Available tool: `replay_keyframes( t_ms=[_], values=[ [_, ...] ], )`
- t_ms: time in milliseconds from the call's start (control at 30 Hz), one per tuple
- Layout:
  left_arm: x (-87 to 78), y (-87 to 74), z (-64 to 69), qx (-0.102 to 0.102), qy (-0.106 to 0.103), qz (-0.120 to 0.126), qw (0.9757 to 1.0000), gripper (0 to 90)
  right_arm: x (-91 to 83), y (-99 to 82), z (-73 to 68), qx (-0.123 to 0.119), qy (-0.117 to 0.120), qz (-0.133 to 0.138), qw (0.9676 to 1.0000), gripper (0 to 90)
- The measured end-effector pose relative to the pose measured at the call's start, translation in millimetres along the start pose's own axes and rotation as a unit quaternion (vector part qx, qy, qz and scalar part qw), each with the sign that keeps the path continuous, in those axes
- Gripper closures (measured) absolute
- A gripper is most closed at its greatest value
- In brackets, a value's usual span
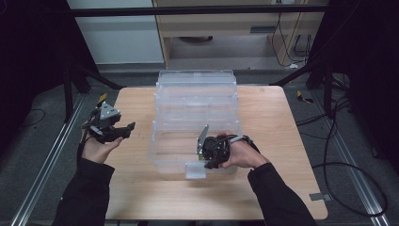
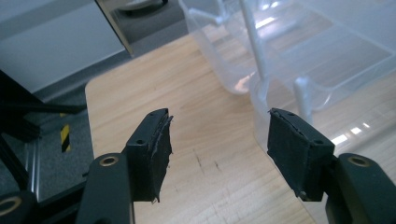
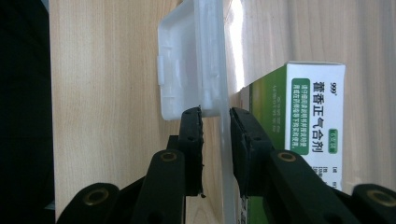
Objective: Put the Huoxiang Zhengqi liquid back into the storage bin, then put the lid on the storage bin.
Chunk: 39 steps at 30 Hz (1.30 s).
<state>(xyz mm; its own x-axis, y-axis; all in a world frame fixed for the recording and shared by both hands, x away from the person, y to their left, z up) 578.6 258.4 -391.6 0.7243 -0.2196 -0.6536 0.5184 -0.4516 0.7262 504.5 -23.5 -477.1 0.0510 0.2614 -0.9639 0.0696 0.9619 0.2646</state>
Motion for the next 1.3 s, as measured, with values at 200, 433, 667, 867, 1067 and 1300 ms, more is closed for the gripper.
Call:
replay_keyframes(
  t_ms=[200,433,667,867,1067,1300],
  values=[
    [-9.8,26.9,-0.1,0.033,-0.019,0.003,0.9993,38.5,-0.1,-0.1,-0.3,0.002,0.002,0.0,1.0,74.9],
    [-10.6,49.2,-3.3,0.069,-0.041,-0.001,0.9968,38.9,-0.1,-0.2,-0.3,0.002,0.004,0.0,1.0,74.9],
    [-7.9,69.3,1.6,0.106,-0.07,-0.001,0.9919,39.0,0.0,-0.3,-0.5,-0.001,0.0,-0.001,1.0,74.9],
    [0.1,82.6,6.7,0.131,-0.084,-0.004,0.9879,39.3,0.2,-0.2,-1.1,-0.001,0.001,0.0,1.0,74.9],
    [12.3,92.2,14.9,0.177,-0.088,-0.03,0.9797,38.7,0.2,-0.3,-0.9,-0.005,0.0,0.001,1.0,74.9],
    [21.4,103.9,23.6,0.213,-0.095,-0.044,0.9716,39.3,0.3,-0.2,-1.0,-0.007,-0.002,0.001,1.0,74.9]
  ],
)
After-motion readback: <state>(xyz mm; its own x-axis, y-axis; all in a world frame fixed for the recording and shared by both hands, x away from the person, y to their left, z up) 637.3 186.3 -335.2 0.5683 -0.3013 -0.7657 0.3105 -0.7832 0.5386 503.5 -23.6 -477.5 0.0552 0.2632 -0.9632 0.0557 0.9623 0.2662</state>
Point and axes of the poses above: each handheld gripper's, and its own axes: x roughly forward along the jaws, y roughly out of its top, z roughly to its right, the point moved 9 cm from there along x, roughly forward along the jaws, and after that the axes turned 5 degrees about -z, right-handed, at the moved point
